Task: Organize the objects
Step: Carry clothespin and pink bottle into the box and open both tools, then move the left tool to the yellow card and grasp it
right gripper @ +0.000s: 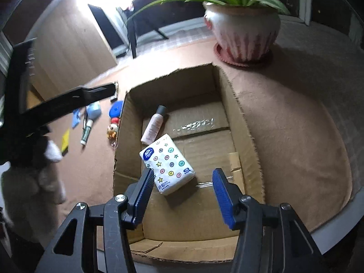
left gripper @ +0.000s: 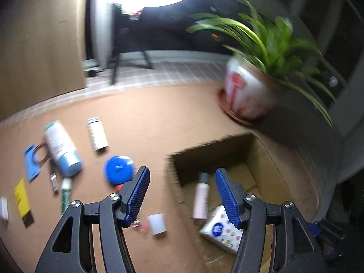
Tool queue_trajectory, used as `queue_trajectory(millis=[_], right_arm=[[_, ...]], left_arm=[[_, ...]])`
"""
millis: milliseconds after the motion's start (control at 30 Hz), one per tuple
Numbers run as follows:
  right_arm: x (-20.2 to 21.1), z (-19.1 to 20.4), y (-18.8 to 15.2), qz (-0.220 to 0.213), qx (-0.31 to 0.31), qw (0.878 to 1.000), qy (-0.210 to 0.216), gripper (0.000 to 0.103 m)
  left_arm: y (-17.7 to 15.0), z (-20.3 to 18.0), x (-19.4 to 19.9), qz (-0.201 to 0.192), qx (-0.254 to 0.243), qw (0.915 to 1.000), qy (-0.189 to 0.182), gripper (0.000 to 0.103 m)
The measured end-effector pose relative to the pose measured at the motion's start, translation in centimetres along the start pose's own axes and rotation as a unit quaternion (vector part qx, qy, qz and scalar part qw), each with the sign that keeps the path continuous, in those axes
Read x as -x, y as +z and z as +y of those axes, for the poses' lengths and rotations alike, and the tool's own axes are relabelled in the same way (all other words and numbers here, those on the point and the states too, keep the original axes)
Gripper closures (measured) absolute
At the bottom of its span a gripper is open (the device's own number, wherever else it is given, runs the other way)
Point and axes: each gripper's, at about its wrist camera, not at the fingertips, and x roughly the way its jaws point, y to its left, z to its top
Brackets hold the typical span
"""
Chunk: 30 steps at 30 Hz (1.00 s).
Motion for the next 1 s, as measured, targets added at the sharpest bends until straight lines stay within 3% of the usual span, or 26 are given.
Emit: queue_trajectory(millis=[200, 333, 467, 667, 1000], right_arm=[[-0.6, 3.3, 2.3, -0.012, 0.003, 1.000, -0.008, 0.053], [-2.8, 6.6, 3.8, 0.031, 0.017, 0.999, -0.002, 0.053], [-4.0, 10.0, 4.2, 0.037, 0.052, 0.998, 0.000, 0.053], [-5.5, 12.8, 4.4, 0.044, 0.089, 0.995, -0.009, 0.053], [-6.6, 12.5, 5.6, 0.044, 0.092, 0.995, 0.008, 0.053]], left_arm=[[-1.3, 5.5, 3.5, -0.038, 0.029, 0.9975, 0.052, 0.039], [-2.8, 9.6, 6.2, -0.063, 0.059, 0.9926, 0.085, 0.039], [-3.8, 12.7, 7.6, -0.071, 0.070, 0.9878, 0.119, 0.039], [-4.8, 15.7, 8.0, -0.067, 0.073, 0.9848, 0.143, 0.039], [-5.0, 17.1, 6.6, -0.048, 0.103, 0.9826, 0.147, 0.039]])
